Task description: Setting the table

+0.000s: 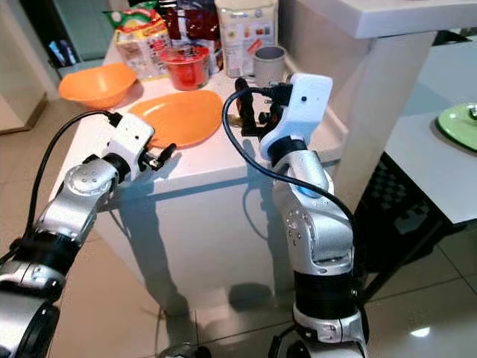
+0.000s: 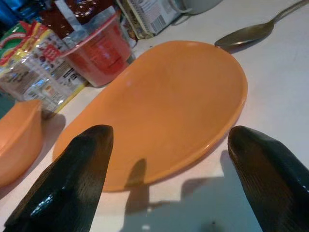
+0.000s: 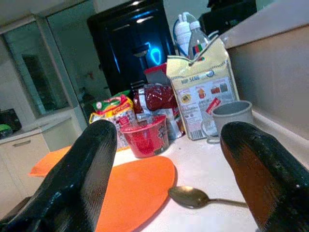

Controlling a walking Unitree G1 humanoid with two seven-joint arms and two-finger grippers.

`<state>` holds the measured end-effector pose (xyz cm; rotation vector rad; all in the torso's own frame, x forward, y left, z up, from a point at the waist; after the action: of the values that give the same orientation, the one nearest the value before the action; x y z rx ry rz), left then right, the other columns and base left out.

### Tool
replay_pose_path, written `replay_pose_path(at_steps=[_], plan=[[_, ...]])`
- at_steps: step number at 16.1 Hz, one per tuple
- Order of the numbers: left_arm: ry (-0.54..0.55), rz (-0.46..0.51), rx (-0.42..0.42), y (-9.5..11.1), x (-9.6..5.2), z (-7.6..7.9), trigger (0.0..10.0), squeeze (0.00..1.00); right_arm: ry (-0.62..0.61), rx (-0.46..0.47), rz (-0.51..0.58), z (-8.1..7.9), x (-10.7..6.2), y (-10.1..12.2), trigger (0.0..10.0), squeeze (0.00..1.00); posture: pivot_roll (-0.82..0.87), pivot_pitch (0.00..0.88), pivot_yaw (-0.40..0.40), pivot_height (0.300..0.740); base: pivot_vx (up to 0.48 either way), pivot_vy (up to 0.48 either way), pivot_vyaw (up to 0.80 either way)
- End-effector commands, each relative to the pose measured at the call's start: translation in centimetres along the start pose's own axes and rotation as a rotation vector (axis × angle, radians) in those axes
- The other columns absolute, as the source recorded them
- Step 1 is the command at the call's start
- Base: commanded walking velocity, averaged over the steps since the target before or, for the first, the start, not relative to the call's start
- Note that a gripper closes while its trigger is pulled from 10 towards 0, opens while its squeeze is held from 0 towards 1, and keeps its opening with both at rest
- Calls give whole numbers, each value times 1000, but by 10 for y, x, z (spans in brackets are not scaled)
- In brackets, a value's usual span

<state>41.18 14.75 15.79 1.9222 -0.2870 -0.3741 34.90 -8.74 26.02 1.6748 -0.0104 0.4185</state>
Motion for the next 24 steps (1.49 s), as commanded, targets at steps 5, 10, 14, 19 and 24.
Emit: replay_pose_path(at_steps=[5,10,14,19,24], plan=[[-51,-58,69,-15,11,6,10000,0,28,30,0,-4,-12,8,10000,0,24,12,142,740,0,0,0],[-102,-75,89,-27,7,13,10000,0,23,45,-21,-5,-12,5,10000,0,47,23,141,740,0,0,0],[-122,-99,123,-31,10,19,10000,0,30,58,-15,-7,-11,7,10000,0,48,20,147,740,0,0,0],[-59,-109,98,-32,13,14,10000,0,41,68,-11,-11,-13,8,10000,0,39,22,140,740,0,0,0],[-27,-150,96,-42,11,13,0,0,51,72,-15,-14,-14,7,10000,0,42,26,140,740,0,0,0]])
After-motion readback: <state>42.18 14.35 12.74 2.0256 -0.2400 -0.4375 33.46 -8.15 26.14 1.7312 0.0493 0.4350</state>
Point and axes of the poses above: a point about 5 cm out from each wrist's last joint towards the gripper, its own x axis pointing out of the wrist towards the gripper, its own y axis along the axis of the wrist's last joint, z = x × y, the point moved 4 cm from there along x, pointing out of the wrist towards the gripper, and after that the axes turned 7 degrees about -x, right-handed, at the moved point
